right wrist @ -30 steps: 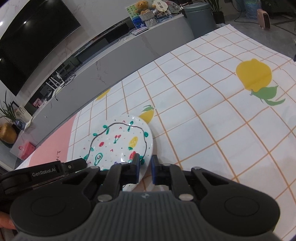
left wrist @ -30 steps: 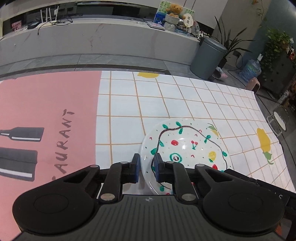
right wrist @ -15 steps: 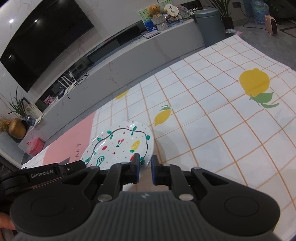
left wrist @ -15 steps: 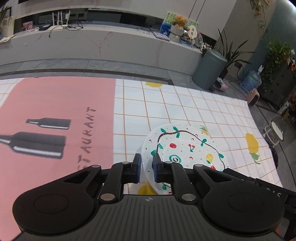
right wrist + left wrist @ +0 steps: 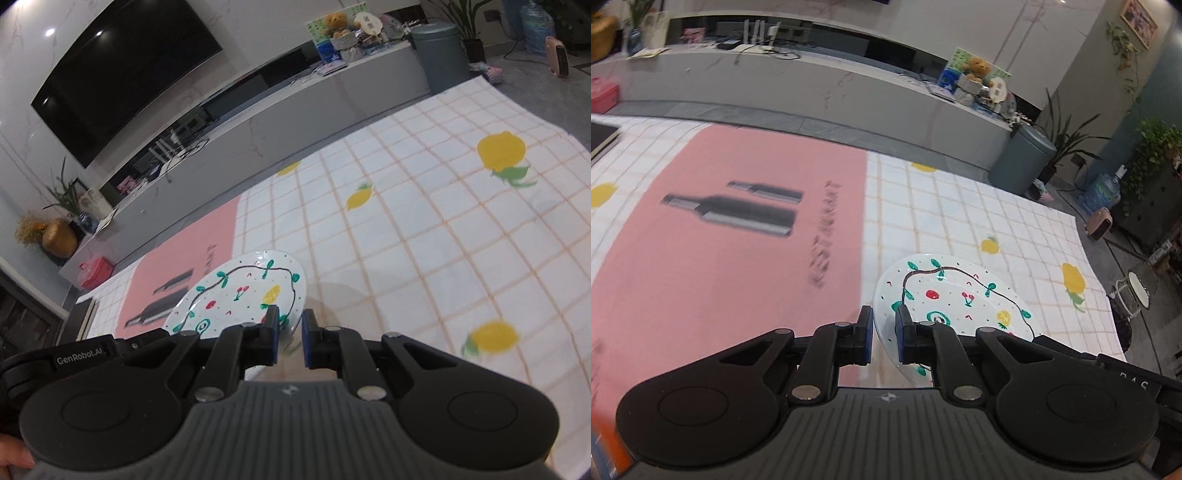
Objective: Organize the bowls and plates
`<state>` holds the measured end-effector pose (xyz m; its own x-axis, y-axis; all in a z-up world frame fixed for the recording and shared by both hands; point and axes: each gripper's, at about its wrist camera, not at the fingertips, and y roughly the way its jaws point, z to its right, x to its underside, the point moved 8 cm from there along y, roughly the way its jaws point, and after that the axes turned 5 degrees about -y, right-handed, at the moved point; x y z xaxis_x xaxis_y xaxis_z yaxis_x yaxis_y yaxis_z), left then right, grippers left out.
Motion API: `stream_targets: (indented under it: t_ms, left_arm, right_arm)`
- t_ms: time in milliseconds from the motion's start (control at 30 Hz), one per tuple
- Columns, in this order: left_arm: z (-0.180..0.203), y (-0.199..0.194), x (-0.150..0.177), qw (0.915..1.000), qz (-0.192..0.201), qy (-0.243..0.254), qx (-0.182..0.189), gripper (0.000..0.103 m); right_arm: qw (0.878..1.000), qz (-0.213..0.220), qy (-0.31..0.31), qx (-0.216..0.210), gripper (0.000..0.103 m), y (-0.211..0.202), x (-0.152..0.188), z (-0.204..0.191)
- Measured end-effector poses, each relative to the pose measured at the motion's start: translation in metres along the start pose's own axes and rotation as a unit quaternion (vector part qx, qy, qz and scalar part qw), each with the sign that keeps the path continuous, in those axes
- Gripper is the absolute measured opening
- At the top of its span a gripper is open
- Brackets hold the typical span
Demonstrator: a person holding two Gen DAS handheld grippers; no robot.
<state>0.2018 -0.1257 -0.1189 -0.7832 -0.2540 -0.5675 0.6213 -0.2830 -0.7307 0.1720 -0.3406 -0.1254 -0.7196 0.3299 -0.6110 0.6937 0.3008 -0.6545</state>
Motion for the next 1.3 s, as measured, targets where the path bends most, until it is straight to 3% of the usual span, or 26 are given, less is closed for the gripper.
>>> stream_targets:
  t_ms: [267,533,767,1100,1267,1300]
  left_arm:
    - [-0.037,-0.047,0.036,0.999,0.001,-0.042,-0.01,0.012]
    - [-0.065,-0.066,0.079,0.9972,-0.021,-0.069,-0.017,0.012]
    - [-0.063,-0.075,0.108,0.9984,-0.03,-0.042,-0.023,0.012]
    - [-0.068,-0.069,0.116,0.9985,-0.03,-0.023,-0.039,0.011]
    - [-0.065,-0.067,0.119,0.9987,-0.024,-0.002,-0.046,0.007]
    - [-0.061,-0.067,0.119,0.9994,-0.022,-0.001,-0.025,0.0]
  right_arm:
    - [0.999,-0.022,-0.016,-0.029,0.01,-0.031,0.05,-0.032]
    - [0.998,-0.053,-0.035,-0.024,0.01,-0.046,0.095,-0.042]
    - [0.997,-0.074,-0.038,-0.003,0.01,-0.046,0.121,-0.032]
    - [0.994,-0.082,-0.07,0.019,0.011,-0.038,0.131,-0.033]
    - [0.992,-0.086,-0.089,0.033,0.01,-0.034,0.135,-0.034]
    - [0.991,-0.087,-0.096,0.037,0.008,-0.033,0.135,-0.035]
